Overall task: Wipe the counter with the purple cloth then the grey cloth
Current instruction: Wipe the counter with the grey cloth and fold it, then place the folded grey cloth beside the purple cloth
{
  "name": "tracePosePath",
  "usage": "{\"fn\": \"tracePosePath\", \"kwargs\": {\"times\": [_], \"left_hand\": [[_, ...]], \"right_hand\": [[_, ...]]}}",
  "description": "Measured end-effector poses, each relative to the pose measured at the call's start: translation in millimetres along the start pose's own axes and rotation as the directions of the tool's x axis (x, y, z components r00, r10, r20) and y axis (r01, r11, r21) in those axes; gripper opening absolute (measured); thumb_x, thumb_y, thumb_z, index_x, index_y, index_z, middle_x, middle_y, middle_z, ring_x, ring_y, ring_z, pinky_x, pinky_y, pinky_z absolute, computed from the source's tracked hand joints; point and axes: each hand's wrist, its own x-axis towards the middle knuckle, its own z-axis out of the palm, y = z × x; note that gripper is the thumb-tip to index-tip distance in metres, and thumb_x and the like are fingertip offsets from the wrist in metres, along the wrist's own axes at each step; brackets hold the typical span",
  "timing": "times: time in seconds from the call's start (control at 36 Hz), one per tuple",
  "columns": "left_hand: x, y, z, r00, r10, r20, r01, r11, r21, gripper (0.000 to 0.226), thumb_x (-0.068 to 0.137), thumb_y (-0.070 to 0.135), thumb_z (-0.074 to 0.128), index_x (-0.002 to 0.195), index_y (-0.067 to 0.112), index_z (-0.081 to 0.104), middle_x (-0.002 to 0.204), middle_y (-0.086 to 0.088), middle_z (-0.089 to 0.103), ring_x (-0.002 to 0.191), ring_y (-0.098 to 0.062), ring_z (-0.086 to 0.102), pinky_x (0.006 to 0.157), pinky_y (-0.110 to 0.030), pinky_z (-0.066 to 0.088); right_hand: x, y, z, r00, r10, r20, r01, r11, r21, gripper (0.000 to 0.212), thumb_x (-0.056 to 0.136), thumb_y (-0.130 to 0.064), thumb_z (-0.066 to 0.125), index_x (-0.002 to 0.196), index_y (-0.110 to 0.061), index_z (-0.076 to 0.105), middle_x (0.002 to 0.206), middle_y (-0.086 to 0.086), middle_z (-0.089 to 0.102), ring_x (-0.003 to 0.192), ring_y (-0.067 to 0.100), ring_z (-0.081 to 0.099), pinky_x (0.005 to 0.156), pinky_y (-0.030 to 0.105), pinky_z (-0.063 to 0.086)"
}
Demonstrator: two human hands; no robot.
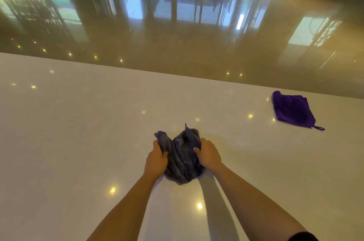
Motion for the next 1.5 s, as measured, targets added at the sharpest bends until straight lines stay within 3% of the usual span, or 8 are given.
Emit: {"fn": "tracePosePath", "kwargs": {"times": [0.14, 0.31, 0.64, 0.86, 1.14, 1.31, 1.42, 1.5], "left_hand": [[5.8, 5.7, -3.9, 0.999, -0.020, -0.044, 0.019, 1.000, -0.021, 0.032, 0.098, 0.024, 0.033, 0.128, 0.010, 0.037, 0.126, -0.017, 0.054, 0.105, -0.033, 0.055, 0.086, -0.034, 0.042], [12.7, 24.3, -2.3, 0.994, 0.100, -0.048, -0.106, 0.985, -0.137, 0.013, 0.098, 0.032, 0.029, 0.106, 0.028, 0.038, 0.110, -0.003, 0.052, 0.094, -0.021, 0.050, 0.083, -0.032, 0.040], [10.9, 95.0, 54.7, 0.958, 0.257, 0.123, -0.251, 0.966, -0.066, 0.033, 0.097, 0.027, 0.038, 0.124, 0.008, 0.037, 0.123, -0.018, 0.054, 0.106, -0.032, 0.056, 0.089, -0.040, 0.048], [-3.9, 159.8, 143.8, 0.915, 0.340, 0.216, -0.342, 0.939, -0.029, 0.030, 0.097, 0.027, 0.039, 0.121, 0.010, 0.037, 0.121, -0.018, 0.055, 0.106, -0.035, 0.057, 0.095, -0.053, 0.048], [-16.5, 236.1, 292.9, 0.939, 0.295, 0.177, -0.308, 0.950, 0.054, 0.025, 0.097, 0.030, 0.035, 0.117, 0.016, 0.038, 0.116, -0.013, 0.058, 0.097, -0.028, 0.059, 0.093, -0.046, 0.050], [-16.8, 275.6, 370.2, 0.956, 0.262, 0.133, -0.267, 0.963, 0.024, 0.009, 0.098, 0.029, 0.032, 0.098, 0.023, 0.039, 0.100, -0.003, 0.057, 0.092, -0.024, 0.058, 0.087, -0.040, 0.049], [-11.4, 298.1, 408.8, 0.979, 0.195, 0.056, -0.186, 0.973, -0.138, 0.021, 0.097, 0.029, 0.035, 0.080, 0.025, 0.047, 0.080, 0.001, 0.056, 0.075, -0.014, 0.054, 0.065, -0.027, 0.041], [-3.0, 311.9, 430.4, 0.984, 0.178, 0.028, -0.173, 0.976, -0.132, 0.030, 0.096, 0.030, 0.034, 0.073, 0.020, 0.049, 0.075, -0.001, 0.057, 0.075, -0.018, 0.054, 0.070, -0.031, 0.041]], "right_hand": [[-5.3, 17.8, -20.8, 0.990, 0.034, -0.138, -0.013, 0.988, 0.153, 0.023, 0.095, -0.025, 0.041, 0.109, -0.008, 0.048, 0.110, 0.015, 0.056, 0.096, 0.029, 0.057, 0.079, 0.033, 0.044], [-12.6, 41.9, -52.5, 0.959, 0.105, -0.264, -0.029, 0.960, 0.277, 0.023, 0.095, -0.022, 0.041, 0.108, -0.004, 0.047, 0.109, 0.018, 0.058, 0.092, 0.031, 0.056, 0.074, 0.035, 0.042], [-40.0, 97.8, -116.5, 0.880, 0.268, -0.391, -0.088, 0.903, 0.422, 0.032, 0.096, -0.032, 0.040, 0.115, -0.006, 0.044, 0.114, 0.018, 0.060, 0.100, 0.035, 0.058, 0.078, 0.040, 0.047], [-51.1, 183.0, -180.0, 0.803, 0.358, -0.476, -0.095, 0.866, 0.491, 0.032, 0.097, -0.029, 0.040, 0.117, -0.006, 0.047, 0.115, 0.015, 0.060, 0.103, 0.032, 0.057, 0.075, 0.029, 0.038], [-36.3, 325.5, -270.2, 0.829, 0.316, -0.462, -0.081, 0.884, 0.461, 0.030, 0.098, -0.028, 0.035, 0.120, -0.011, 0.044, 0.113, 0.012, 0.060, 0.096, 0.029, 0.058, 0.074, 0.032, 0.044], [-25.6, 393.6, -321.9, 0.847, 0.279, -0.453, -0.056, 0.894, 0.445, 0.024, 0.097, -0.027, 0.035, 0.115, -0.014, 0.045, 0.102, 0.005, 0.059, 0.089, 0.024, 0.057, 0.073, 0.034, 0.047], [-12.4, 424.9, -349.9, 0.853, 0.260, -0.453, -0.036, 0.894, 0.446, 0.027, 0.097, -0.024, 0.035, 0.121, -0.015, 0.045, 0.108, 0.007, 0.060, 0.092, 0.025, 0.057, 0.074, 0.032, 0.043], [-0.8, 442.0, -364.7, 0.847, 0.261, -0.462, -0.027, 0.891, 0.454, 0.028, 0.097, -0.022, 0.036, 0.123, -0.015, 0.044, 0.109, 0.008, 0.061, 0.089, 0.022, 0.055, 0.073, 0.030, 0.041]]}}
